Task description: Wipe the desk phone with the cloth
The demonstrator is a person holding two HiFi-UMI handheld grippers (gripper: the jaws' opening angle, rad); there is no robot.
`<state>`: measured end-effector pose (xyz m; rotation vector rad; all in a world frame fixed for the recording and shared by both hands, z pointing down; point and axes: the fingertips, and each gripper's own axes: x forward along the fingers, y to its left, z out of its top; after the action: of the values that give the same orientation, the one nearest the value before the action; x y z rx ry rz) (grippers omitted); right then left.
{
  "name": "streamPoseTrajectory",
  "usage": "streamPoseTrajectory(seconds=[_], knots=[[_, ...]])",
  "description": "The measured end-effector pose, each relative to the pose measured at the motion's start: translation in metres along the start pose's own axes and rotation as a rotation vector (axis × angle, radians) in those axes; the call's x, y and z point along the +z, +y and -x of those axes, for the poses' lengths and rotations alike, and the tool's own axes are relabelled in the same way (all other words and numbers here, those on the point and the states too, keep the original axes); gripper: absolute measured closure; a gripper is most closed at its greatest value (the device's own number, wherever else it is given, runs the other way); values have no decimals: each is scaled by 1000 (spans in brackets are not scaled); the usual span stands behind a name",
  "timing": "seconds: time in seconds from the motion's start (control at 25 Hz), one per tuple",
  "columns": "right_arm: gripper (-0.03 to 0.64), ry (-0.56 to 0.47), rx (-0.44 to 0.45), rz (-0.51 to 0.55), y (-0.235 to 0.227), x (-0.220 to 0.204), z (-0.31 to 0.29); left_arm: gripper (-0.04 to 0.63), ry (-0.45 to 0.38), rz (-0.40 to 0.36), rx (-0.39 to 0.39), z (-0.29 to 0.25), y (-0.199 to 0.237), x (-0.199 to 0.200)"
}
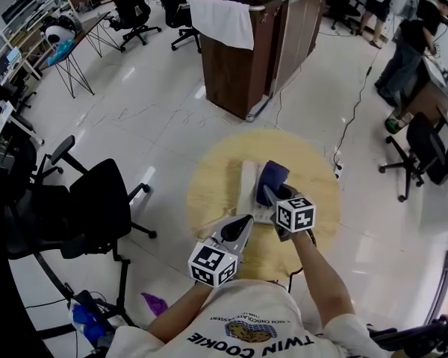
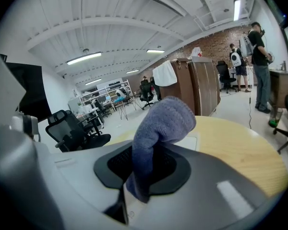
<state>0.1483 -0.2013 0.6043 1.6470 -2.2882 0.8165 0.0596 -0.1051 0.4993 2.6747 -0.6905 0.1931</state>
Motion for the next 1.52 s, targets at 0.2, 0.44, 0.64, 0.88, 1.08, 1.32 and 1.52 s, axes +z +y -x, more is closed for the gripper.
streamPoseTrajectory(seconds=[0.2, 0.44, 0.64, 0.88, 1.08, 1.32, 1.52], knots=[[545, 14, 0, 1, 11, -17, 10, 604, 0, 3, -3, 1, 2, -1], [545, 40, 3, 17, 28, -40, 22, 604, 0, 5, -15, 0, -1, -2], [545, 56, -5, 5, 37, -59, 32, 604, 6, 0, -25, -2, -4, -5], [545, 60, -11, 9, 39, -67, 40, 604, 14, -4, -29, -8, -7, -7], [545, -13, -12, 39, 41, -35, 59, 604, 6, -7, -22, -12, -6, -4], [545, -138, -48, 86, 24, 37, 73, 604, 6, -7, -19, -17, -7, -3], [545, -166, -91, 91, -13, 82, 65, 604, 4, -7, 10, -15, -2, -2]])
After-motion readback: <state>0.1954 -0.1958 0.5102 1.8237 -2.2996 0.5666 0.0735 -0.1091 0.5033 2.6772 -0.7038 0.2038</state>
